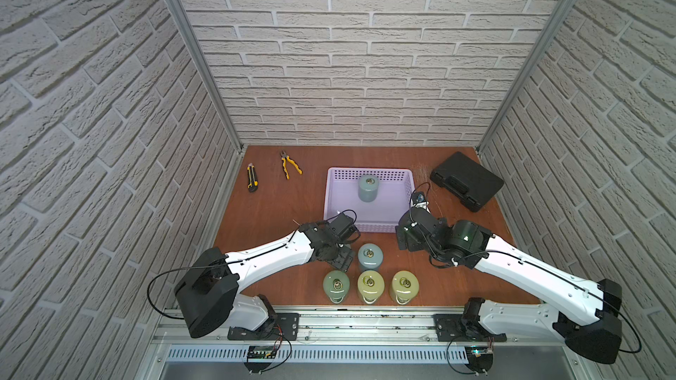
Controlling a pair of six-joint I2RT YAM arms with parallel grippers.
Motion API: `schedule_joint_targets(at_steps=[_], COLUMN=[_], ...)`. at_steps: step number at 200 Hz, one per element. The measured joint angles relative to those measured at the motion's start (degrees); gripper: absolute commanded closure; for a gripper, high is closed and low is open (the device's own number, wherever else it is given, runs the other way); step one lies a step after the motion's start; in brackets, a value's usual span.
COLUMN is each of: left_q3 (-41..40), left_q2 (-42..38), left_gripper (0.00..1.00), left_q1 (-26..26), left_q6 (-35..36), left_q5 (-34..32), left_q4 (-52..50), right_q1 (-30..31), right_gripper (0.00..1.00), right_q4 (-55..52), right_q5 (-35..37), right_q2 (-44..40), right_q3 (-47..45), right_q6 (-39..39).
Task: Take the tea canister out of the basket
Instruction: Place the tea canister at the center of the board.
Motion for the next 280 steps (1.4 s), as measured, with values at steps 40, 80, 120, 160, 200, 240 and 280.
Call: schedule_joint_targets(at_steps=[40, 80, 120, 160, 200, 240, 280], left_q3=[0.0, 0.0, 0.2, 2.1, 5.4, 7.3, 7.4], left_q2=[0.0, -0.3, -2.0, -5.0, -7.6, -9.5, -12.2], left_gripper=[0.07, 0.02, 0.02, 0.02, 0.02, 0.02, 0.02], left_q1=[-0.2, -0.3, -0.3, -0.3, -0.3, -0.2, 0.2], left_q6=[-0.5, -1.1, -1.5, -2.6, -3.4, -4.1, -4.5], left_q5=[0.0, -0.4, -1.6, -3.0, -5.1, -7.4, -9.5], left_q4=[-0.1, 0.0, -1.2, -4.5, -7.4, -9.2, -9.6], right_q1=[-1.7, -5.5, -10.5, -13.7, -16.2, -18.7, -20.2], right_gripper=[0.00, 0.00, 0.00, 0.00, 0.01, 0.01, 0.00], right_q4=[1.8, 4.3, 6.8, 8.5, 9.0, 8.9, 7.1], right_q5=[-3.7, -9.2, -15.1, -20.4, -24.2, -25.7, -26.3], right_q2=[0.0, 0.2, 2.7, 8.2, 13.8, 19.4, 26.7], right_q3=[0.2, 0.6, 3.2, 7.0, 11.7, 17.0, 23.7], right_q6=[-1.9, -5.0, -8.6, -12.7, -16.2, -18.3, -19.8])
